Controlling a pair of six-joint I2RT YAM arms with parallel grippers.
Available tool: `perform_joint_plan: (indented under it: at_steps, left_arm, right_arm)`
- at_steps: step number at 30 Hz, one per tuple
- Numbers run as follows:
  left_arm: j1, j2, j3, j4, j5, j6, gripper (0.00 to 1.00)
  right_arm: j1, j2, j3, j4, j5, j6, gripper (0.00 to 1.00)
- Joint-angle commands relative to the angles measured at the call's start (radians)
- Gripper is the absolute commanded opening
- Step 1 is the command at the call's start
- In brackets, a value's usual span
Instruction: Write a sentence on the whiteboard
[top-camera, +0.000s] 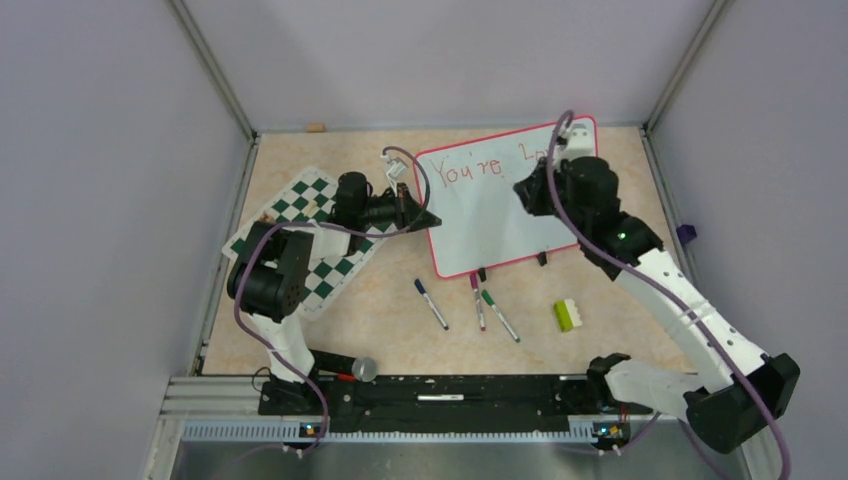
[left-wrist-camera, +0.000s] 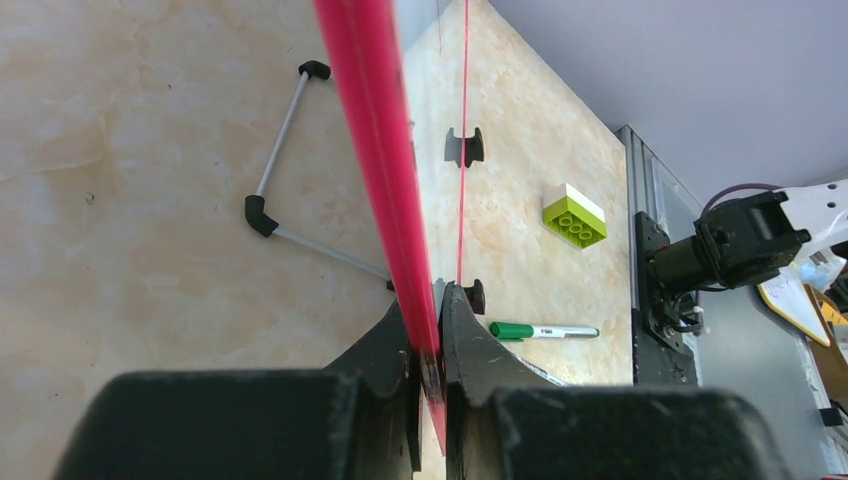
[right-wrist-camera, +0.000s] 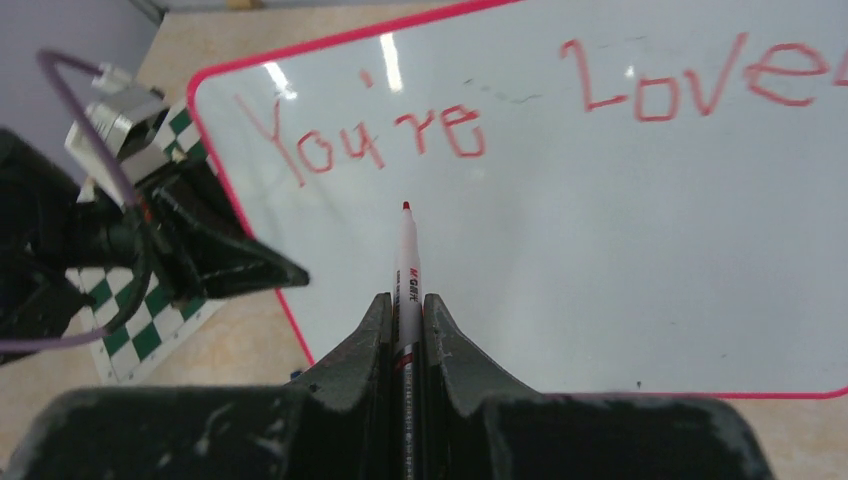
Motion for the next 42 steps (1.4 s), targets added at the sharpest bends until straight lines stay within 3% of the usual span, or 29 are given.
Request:
perform_joint_plan:
  at_steps: [1, 14, 26, 42]
  left_arm:
    - [-0.016, 0.01, -0.047, -0.034, -0.081, 0.207, 0.0]
    - [-0.016, 0.02, -0.035, -0.034, -0.071, 0.207, 0.0]
    - [-0.016, -0.001, -0.076, -0.003, -0.142, 0.198, 0.0]
    - [-0.018, 0.005, -0.07, -0.002, -0.115, 0.203, 0.0]
  right_arm:
    - [0.208, -0.046, -0.037, 0.063, 0.263, -0.076, 0.0]
    - [0.25, -0.171, -0.225, 0.195, 0.253, -0.156, 0.0]
    - [0.25, -0.181, -0.275, 0.197, 0.192, -0.116, 0.0]
    - [0.25, -0.166, -0.298, 0.211, 0.195, -0.089, 0.0]
